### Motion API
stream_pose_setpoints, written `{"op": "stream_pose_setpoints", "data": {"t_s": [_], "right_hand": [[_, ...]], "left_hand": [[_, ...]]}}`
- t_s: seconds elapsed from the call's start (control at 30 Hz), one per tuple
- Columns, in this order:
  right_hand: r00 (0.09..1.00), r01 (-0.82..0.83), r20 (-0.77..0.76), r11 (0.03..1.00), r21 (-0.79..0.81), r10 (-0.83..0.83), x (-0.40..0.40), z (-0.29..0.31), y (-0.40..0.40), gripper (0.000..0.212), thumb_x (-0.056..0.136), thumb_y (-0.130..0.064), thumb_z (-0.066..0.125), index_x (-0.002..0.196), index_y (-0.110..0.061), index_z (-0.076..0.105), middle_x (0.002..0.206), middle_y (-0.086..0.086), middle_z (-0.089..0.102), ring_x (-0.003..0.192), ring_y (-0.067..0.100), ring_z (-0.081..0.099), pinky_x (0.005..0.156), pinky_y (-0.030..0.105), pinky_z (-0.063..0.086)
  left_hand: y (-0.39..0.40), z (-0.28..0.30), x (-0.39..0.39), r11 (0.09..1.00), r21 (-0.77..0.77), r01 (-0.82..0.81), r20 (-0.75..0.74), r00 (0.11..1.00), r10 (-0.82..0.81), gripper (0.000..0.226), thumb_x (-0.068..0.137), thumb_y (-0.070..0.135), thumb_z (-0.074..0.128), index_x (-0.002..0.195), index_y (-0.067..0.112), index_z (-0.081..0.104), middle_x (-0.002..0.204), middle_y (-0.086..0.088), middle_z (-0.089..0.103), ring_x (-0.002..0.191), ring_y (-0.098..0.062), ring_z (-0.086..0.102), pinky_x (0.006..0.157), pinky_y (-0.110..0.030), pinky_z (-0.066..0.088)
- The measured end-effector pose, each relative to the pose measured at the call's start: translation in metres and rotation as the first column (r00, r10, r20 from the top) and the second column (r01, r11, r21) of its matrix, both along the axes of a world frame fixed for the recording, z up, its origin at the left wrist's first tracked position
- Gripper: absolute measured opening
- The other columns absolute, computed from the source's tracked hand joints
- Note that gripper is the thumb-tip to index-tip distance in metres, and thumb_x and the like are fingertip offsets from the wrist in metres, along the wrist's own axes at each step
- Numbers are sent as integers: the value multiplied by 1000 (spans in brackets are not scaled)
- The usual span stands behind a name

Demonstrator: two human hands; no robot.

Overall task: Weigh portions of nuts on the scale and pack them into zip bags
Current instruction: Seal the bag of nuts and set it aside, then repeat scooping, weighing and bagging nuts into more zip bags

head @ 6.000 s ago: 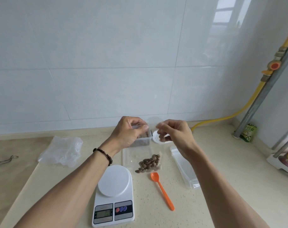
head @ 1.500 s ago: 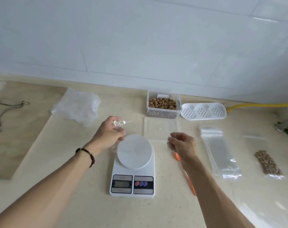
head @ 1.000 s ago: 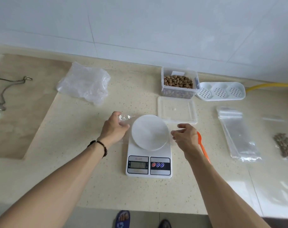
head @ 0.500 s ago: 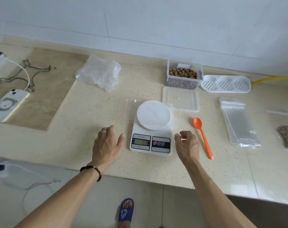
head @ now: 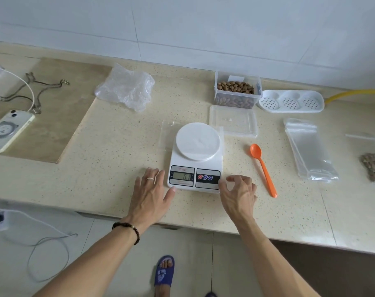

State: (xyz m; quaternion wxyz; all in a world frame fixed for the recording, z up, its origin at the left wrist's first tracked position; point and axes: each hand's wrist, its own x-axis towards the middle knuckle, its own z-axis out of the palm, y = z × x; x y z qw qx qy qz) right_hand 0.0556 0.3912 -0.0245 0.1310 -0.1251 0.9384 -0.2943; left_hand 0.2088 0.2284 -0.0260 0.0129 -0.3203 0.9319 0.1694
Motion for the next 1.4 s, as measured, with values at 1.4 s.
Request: {"op": "stream_pose_setpoints", "data": {"t_s": [1.4], "right_hand": [[986,119,114,993,8,-119,-6,5,-25,55,88,-43,59,135,-17,46,138,6,45,128,25,35,105,47,28]], "left_hand": [[-3,-11,-9,1000,14,27,-47,999,-27,63,95,51,42,144,12,34,148,-12,38,141,-27,30,115,-46,28]]}}
